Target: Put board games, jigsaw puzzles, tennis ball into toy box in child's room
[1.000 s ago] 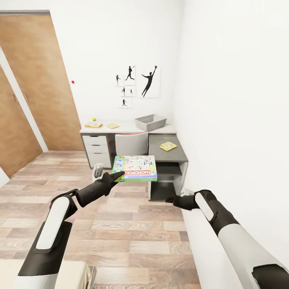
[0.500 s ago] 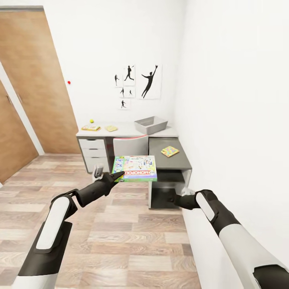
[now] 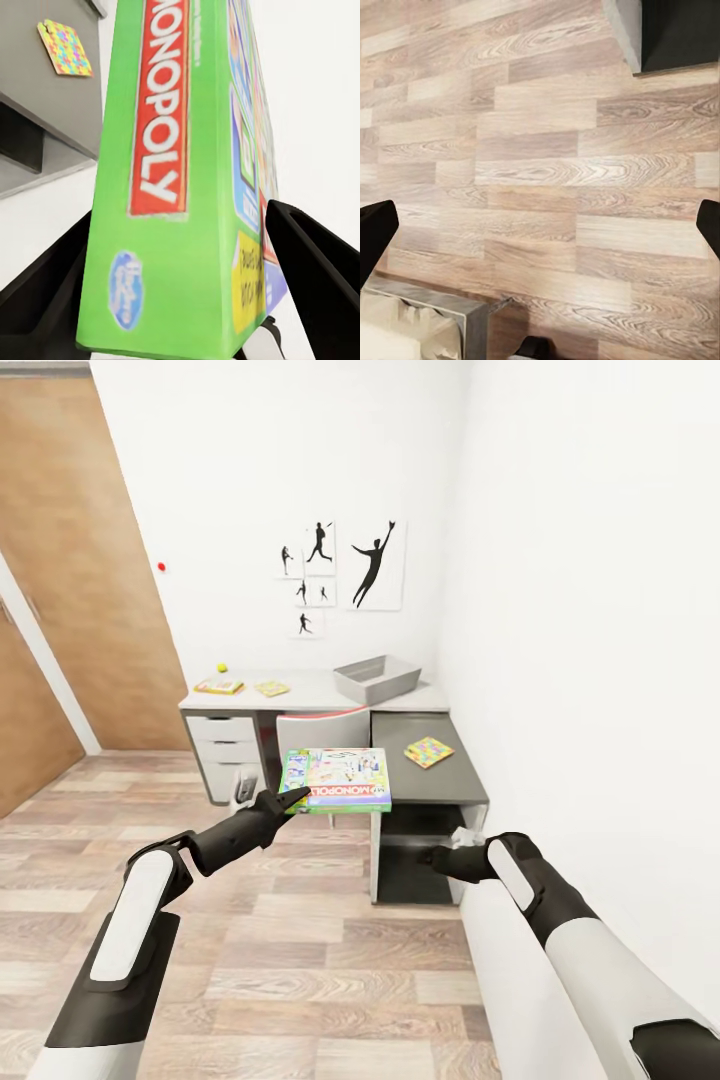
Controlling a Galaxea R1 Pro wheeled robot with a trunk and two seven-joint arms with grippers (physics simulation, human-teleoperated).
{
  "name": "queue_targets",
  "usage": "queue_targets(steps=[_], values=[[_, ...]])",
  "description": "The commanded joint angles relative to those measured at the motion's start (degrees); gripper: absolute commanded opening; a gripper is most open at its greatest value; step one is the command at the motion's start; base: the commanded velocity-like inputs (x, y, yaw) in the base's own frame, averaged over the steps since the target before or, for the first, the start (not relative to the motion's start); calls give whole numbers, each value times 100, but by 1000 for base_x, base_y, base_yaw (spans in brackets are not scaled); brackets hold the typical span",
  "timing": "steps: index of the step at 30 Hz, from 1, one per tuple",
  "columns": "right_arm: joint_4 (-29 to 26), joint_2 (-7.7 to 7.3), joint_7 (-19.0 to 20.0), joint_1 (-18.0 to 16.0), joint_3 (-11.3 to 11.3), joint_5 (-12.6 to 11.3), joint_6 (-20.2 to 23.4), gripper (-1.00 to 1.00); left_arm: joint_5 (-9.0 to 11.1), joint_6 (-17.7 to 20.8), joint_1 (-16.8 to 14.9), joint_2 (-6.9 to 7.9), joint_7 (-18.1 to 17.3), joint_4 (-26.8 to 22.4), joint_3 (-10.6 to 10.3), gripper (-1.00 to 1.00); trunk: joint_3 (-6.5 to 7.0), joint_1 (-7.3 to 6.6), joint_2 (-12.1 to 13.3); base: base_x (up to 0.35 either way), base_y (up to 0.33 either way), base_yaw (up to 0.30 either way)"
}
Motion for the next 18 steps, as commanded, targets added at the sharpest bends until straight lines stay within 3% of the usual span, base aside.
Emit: queue_targets(steps=[1,18], values=[[-4,-6,47,-6,15,51,17,100,92,22,-6,-6,58,-6,10,-100,-12,7,-12,333,0,0],[-8,-5,47,-5,16,51,24,100,90,25,-6,0,59,2,10,-100,-12,7,-12,333,0,0]])
